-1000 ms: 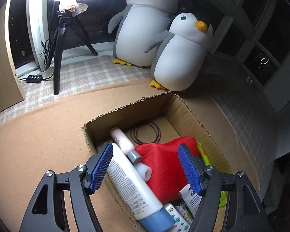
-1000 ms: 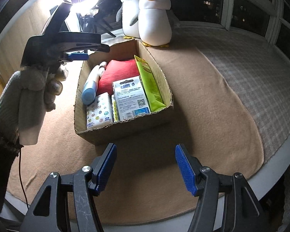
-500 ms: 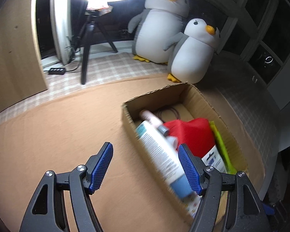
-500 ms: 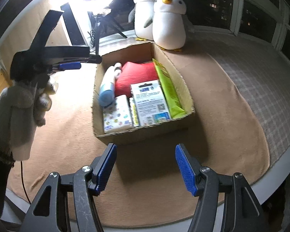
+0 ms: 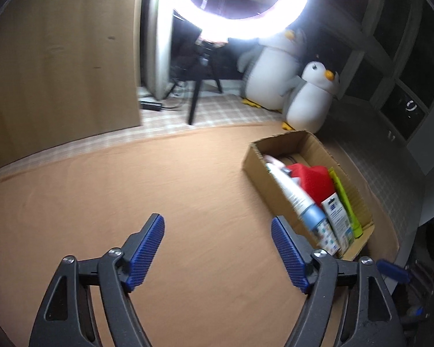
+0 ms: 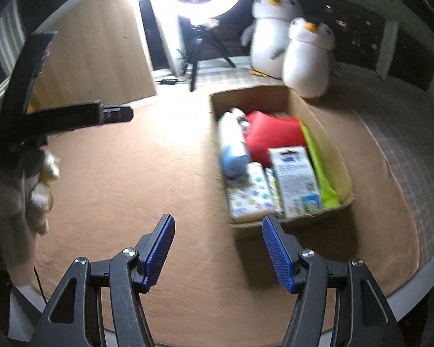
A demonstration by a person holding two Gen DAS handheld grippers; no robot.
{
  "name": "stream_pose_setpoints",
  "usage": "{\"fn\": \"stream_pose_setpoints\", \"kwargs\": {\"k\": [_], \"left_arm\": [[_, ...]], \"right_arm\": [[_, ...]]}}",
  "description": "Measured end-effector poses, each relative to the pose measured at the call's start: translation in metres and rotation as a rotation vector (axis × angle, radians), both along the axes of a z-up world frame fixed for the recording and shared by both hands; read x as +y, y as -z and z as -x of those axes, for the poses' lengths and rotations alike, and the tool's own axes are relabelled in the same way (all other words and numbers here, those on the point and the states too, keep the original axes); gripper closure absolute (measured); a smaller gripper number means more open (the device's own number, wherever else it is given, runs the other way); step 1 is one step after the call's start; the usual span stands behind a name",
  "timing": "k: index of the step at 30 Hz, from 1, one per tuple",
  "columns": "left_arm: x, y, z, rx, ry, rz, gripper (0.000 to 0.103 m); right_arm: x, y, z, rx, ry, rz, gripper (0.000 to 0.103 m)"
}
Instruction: Organize objects
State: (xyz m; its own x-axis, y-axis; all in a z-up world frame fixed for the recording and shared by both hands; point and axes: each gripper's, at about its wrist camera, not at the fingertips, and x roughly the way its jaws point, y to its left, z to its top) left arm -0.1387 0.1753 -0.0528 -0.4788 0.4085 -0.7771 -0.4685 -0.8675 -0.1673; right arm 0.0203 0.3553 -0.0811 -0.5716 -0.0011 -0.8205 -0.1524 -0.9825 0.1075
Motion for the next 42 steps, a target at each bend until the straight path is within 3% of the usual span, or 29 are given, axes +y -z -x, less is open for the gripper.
{"fn": "stream_pose_setpoints", "kwargs": {"k": [5, 11, 20, 31, 42], "left_arm": [[-0.053, -0.005, -0.02, 0.005, -0.06, 0.007, 0.021], [-0.108, -0.002, -0.043, 0.0, -0.134, 0.044, 0.01], [-0.165, 0.012, -0.072, -0.036, -0.226, 0.093, 0.008], [-0.197, 0.021, -0.089, -0.057, -0.281, 0.103, 0.006], [-0.203, 0.023, -0.087, -0.047, -0.284, 0.122, 0.006]], "right_arm": [[-0.031, -0.006, 0.013, 0.021, -0.051, -0.006, 0.037], [-0.072, -0.013, 0.023, 0.049, -0.119, -0.029, 0.031], [-0.11, -0.019, 0.027, 0.081, -0.138, -0.077, 0.023], [-0.139, -0.011, 0.026, 0.067, -0.127, -0.124, 0.022], [-0.153, -0.002, 0.024, 0.052, -0.126, -0.131, 0.022]]}}
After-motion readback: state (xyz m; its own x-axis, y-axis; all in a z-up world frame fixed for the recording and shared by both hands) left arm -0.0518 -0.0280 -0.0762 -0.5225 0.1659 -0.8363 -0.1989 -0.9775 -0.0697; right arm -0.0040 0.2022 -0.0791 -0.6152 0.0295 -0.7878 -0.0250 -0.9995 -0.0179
